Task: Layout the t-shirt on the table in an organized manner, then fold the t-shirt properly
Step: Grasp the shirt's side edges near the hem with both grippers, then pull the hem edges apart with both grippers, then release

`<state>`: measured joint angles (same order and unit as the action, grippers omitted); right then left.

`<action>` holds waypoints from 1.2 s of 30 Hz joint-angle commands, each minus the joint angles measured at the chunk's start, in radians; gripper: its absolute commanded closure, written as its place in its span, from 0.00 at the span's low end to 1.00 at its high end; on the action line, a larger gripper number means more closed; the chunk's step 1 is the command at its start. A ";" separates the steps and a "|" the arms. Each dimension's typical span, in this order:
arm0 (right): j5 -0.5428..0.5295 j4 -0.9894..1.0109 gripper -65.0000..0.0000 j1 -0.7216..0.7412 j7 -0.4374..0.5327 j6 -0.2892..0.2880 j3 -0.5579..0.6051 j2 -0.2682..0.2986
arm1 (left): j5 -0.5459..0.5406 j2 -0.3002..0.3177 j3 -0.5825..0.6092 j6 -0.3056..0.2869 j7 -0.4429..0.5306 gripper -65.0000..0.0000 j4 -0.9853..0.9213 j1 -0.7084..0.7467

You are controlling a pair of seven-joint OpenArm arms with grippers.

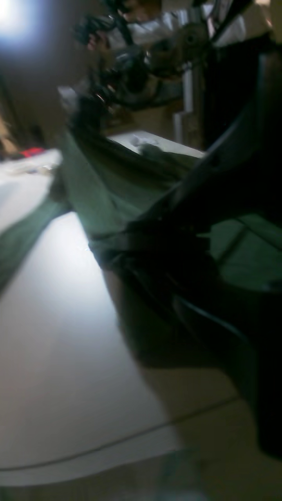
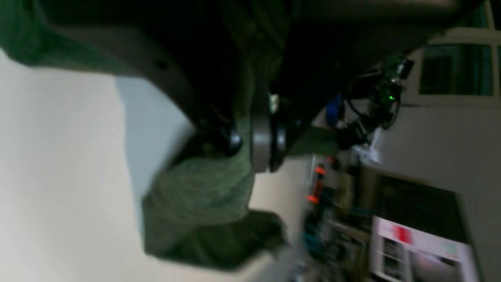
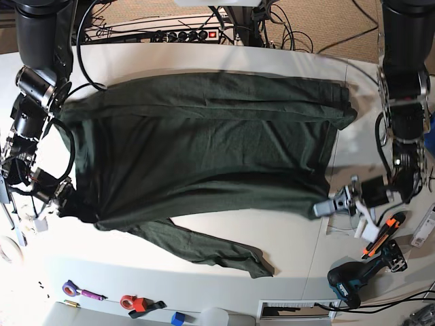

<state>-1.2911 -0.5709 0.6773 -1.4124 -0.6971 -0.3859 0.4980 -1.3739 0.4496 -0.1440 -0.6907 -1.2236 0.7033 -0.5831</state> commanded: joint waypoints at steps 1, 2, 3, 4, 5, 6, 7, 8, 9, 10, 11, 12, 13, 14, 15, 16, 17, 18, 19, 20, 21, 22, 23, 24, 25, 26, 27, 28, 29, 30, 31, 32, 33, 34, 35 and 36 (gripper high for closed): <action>-0.051 -0.048 1.00 0.005 0.016 -0.001 -0.004 0.023 | -0.034 0.026 -0.003 -0.007 0.010 1.00 0.043 -0.012; -0.056 -0.092 1.00 -0.023 0.016 -0.001 -0.004 0.023 | -0.034 0.034 -0.003 -0.007 0.011 1.00 0.071 0.008; -0.054 -0.142 1.00 -0.055 0.016 -0.001 -0.004 0.024 | -0.034 0.042 -0.003 -0.007 0.011 1.00 0.095 0.027; -0.051 -0.196 1.00 -0.087 0.016 -0.001 -0.005 0.023 | -0.035 0.051 -0.003 -0.007 0.012 1.00 0.119 0.042; -0.045 -0.254 1.00 -0.120 0.016 -0.001 -0.005 0.023 | -0.039 0.059 -0.003 -0.007 0.011 1.00 0.137 0.055; -0.032 -0.313 1.00 -0.153 0.016 -0.001 -0.005 0.023 | -0.042 0.067 -0.003 -0.007 0.009 1.00 0.151 0.064; -0.016 -0.370 1.00 -0.184 0.016 -0.001 -0.005 0.023 | -0.045 0.075 -0.003 -0.007 0.008 1.00 0.165 0.072; -0.003 -0.425 1.00 -0.212 0.016 -0.001 -0.005 0.023 | -0.045 0.083 -0.003 -0.007 0.007 1.00 0.176 0.078; 0.012 -0.479 1.00 -0.238 0.016 -0.001 -0.005 0.023 | -0.047 0.090 -0.003 -0.007 0.002 1.00 0.185 0.085; 0.029 -0.531 1.00 -0.264 0.016 -0.001 -0.005 0.023 | -0.056 0.097 -0.003 -0.007 -0.013 1.00 0.191 0.088; 0.052 -0.583 1.00 -0.289 0.016 -0.001 -0.005 0.024 | -0.079 0.103 -0.003 -0.007 -0.040 1.00 0.192 0.091; 0.078 -0.630 1.00 -0.314 0.016 -0.001 -0.006 0.024 | -0.107 0.106 -0.003 -0.007 -0.075 1.00 0.192 0.091; 0.109 -0.672 1.00 -0.337 0.016 -0.001 -0.009 0.023 | -0.110 0.111 -0.003 -0.007 -0.111 1.00 0.192 0.093; 0.142 -0.707 1.00 -0.360 0.016 -0.001 -0.010 0.025 | -0.110 0.114 -0.003 -0.007 -0.146 1.00 0.192 0.094; 0.179 -0.734 1.00 -0.382 0.016 -0.001 -0.010 0.026 | -0.110 0.119 -0.003 -0.007 -0.173 1.00 0.192 0.097; 0.217 -0.753 1.00 -0.399 0.016 -0.001 -0.010 0.026 | -0.110 0.124 -0.003 -0.007 -0.173 1.00 0.192 0.103; 0.254 -0.763 1.00 -0.414 0.016 -0.001 -0.010 0.026 | -0.110 0.129 -0.003 -0.007 -0.173 1.00 0.192 0.111; 0.290 -0.763 1.00 -0.425 0.016 -0.001 -0.010 0.026 | -0.110 0.134 -0.003 -0.007 -0.173 1.00 0.192 0.122; 0.324 -0.763 1.00 -0.436 0.016 -0.001 -0.010 0.026 | -0.110 0.139 -0.003 -0.007 -0.173 1.00 0.192 0.136; 0.355 -0.763 1.00 -0.447 0.024 -0.001 -0.010 0.026 | -0.110 0.142 -0.003 -0.007 -0.173 1.00 0.192 0.150; 0.380 -0.763 1.00 -0.456 0.052 -0.001 -0.010 0.026 | -0.110 0.145 -0.003 -0.007 -0.173 1.00 0.192 0.167; 0.402 -0.763 1.00 -0.464 0.079 -0.001 -0.010 0.026 | -0.110 0.146 -0.003 -0.007 -0.173 1.00 0.192 0.182; 0.425 -0.763 1.00 -0.467 0.100 -0.001 -0.010 0.025 | -0.110 0.147 -0.003 -0.007 -0.173 1.00 0.192 0.197; 0.444 -0.763 1.00 -0.467 0.113 -0.001 -0.010 0.025 | -0.110 0.146 -0.003 -0.007 -0.173 1.00 0.192 0.210; 0.455 -0.763 1.00 -0.467 0.126 0.002 -0.010 0.026 | -0.110 0.146 -0.003 -0.007 -0.173 1.00 0.192 0.221; 0.455 -0.763 1.00 -0.467 0.141 0.006 -0.010 0.026 | -0.110 0.146 -0.003 -0.007 -0.173 1.00 0.192 0.230; 0.455 -0.763 1.00 -0.467 0.149 0.006 -0.010 0.026 | -0.110 0.146 -0.003 -0.007 -0.173 1.00 0.192 0.235; 0.455 -0.763 1.00 -0.466 0.149 0.006 -0.010 0.025 | -0.110 0.146 -0.003 -0.007 -0.173 1.00 0.192 0.240; 0.455 -0.763 1.00 -0.467 0.149 0.006 -0.009 0.026 | -0.110 0.146 -0.003 -0.007 -0.173 1.00 0.192 0.240; 0.455 -0.763 1.00 -0.467 0.149 0.006 -0.009 0.025 | -0.110 0.146 -0.003 -0.007 -0.173 1.00 0.192 0.240; 0.455 -0.763 1.00 -0.467 0.149 0.006 -0.009 0.025 | -0.110 0.146 -0.003 -0.007 -0.173 1.00 0.192 0.238; 0.455 -0.763 1.00 -0.467 0.149 0.006 -0.009 0.026 | -0.110 0.146 -0.003 -0.007 -0.173 1.00 0.192 0.237; 0.455 -0.763 1.00 -0.466 0.150 0.006 -0.009 0.026 | -0.110 0.146 -0.003 -0.007 -0.173 1.00 0.192 0.234; 0.455 -0.763 1.00 -0.465 0.154 0.006 -0.009 0.026 | -0.110 0.146 -0.003 -0.007 -0.173 1.00 0.192 0.233; 0.457 -0.763 1.00 -0.464 0.158 0.006 -0.009 0.026 | -0.110 0.145 -0.003 -0.007 -0.173 1.00 0.192 0.227; 0.463 -0.763 1.00 -0.463 0.163 0.006 -0.009 0.026 | -0.110 0.143 -0.003 -0.007 -0.171 1.00 0.192 0.220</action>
<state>-0.8261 -1.3167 0.1909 -1.2743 -0.6964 -0.3897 0.4957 -1.4601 0.5709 -0.1398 -0.6937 -1.4021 0.8818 -0.3336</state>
